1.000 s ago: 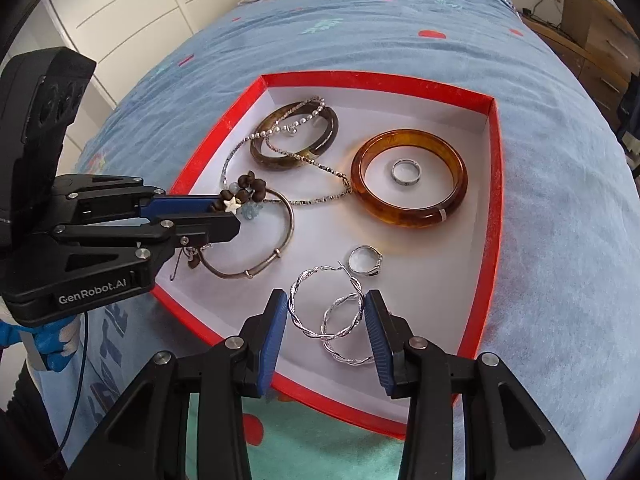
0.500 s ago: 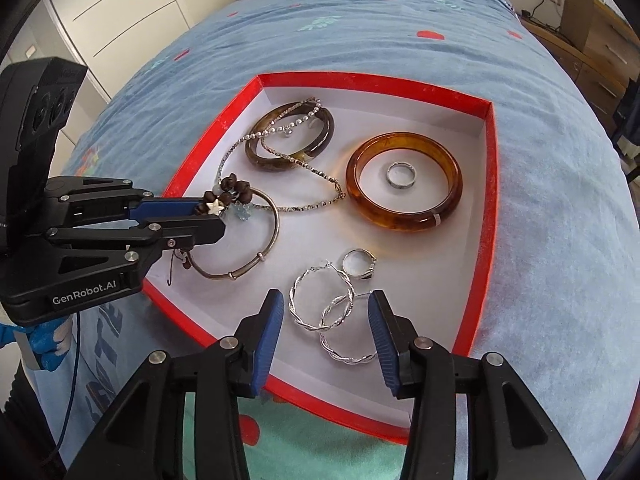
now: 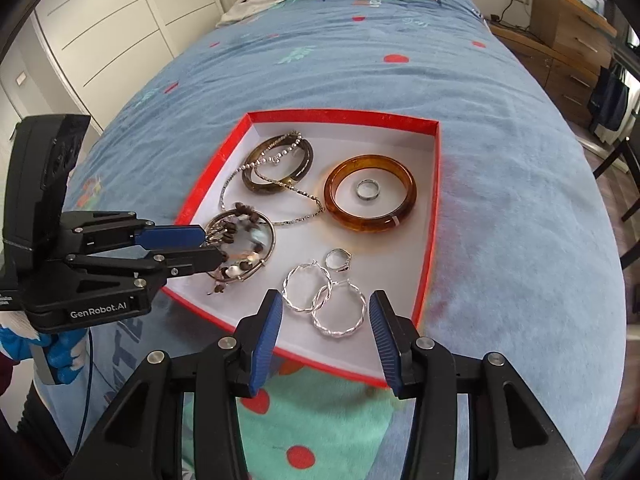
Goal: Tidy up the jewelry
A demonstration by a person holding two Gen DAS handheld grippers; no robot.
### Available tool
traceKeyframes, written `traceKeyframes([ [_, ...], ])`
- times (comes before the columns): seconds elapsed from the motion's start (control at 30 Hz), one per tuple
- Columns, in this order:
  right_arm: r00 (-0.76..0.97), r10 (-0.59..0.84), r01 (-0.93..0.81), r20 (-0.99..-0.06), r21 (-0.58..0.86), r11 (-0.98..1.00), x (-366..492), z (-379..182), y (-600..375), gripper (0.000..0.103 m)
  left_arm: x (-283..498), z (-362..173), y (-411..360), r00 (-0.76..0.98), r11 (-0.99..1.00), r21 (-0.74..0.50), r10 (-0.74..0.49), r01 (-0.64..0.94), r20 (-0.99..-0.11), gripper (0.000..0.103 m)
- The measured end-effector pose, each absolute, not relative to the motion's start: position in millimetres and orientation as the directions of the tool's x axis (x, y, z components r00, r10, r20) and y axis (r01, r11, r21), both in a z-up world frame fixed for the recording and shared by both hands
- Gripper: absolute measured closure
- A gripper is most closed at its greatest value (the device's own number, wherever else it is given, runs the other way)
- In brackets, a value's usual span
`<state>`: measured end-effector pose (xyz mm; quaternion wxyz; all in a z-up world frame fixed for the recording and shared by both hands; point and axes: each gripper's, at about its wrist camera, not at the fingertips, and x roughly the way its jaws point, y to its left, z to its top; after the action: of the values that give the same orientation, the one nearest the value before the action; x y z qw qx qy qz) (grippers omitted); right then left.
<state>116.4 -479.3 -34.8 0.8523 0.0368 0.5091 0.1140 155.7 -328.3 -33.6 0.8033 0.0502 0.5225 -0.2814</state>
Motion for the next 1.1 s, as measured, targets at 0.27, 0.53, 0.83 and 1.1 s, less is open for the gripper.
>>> traceKeyframes([
  [0.27,0.499,0.225,-0.131,-0.837,0.183,0.974,96,-17,-473,0.056,139,-12,-308,0.366,0.86,-0.185,-0.384,0.475,-0.847,0.07],
  [0.53,0.536,0.213,-0.103,-0.817,0.187,0.977,80,-10,-452,0.053,114,4,-281,0.48,0.915,-0.106,-0.3,0.39,-0.824,0.066],
  [0.83,0.587,0.175,-0.05,-0.79,0.181,0.982,60,-2,-429,0.044,80,20,-258,0.566,0.952,-0.058,-0.226,0.3,-0.793,0.06],
  [1.1,0.626,0.151,-0.044,-0.765,0.158,0.986,35,18,-400,0.023,56,45,-225,0.619,0.968,-0.01,-0.167,0.249,-0.767,0.06],
])
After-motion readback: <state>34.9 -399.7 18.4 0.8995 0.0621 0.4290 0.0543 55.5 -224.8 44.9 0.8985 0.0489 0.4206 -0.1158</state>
